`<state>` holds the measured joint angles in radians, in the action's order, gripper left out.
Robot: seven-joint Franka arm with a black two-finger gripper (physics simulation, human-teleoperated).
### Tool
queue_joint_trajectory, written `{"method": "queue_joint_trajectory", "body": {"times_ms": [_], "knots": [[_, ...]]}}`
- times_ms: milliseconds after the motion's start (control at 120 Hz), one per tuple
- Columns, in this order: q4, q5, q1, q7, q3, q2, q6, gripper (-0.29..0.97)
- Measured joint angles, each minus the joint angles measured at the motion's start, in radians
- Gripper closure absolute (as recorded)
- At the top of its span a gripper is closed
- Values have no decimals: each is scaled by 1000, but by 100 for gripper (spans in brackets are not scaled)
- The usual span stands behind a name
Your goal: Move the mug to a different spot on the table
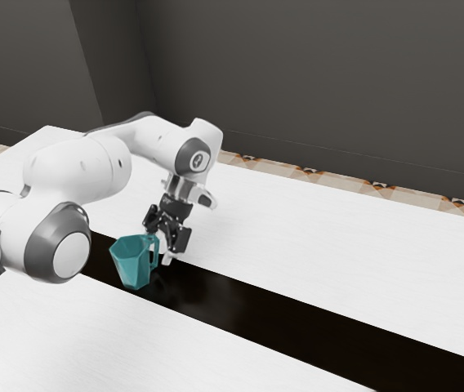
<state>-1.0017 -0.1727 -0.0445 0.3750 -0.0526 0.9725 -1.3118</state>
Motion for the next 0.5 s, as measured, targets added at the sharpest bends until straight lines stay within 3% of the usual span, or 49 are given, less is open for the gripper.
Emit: {"method": "queue_joint_trajectory", "body": {"times_ms": [500], "knots": [[61,14,-1,-64,18,-2,-14,0]]}}
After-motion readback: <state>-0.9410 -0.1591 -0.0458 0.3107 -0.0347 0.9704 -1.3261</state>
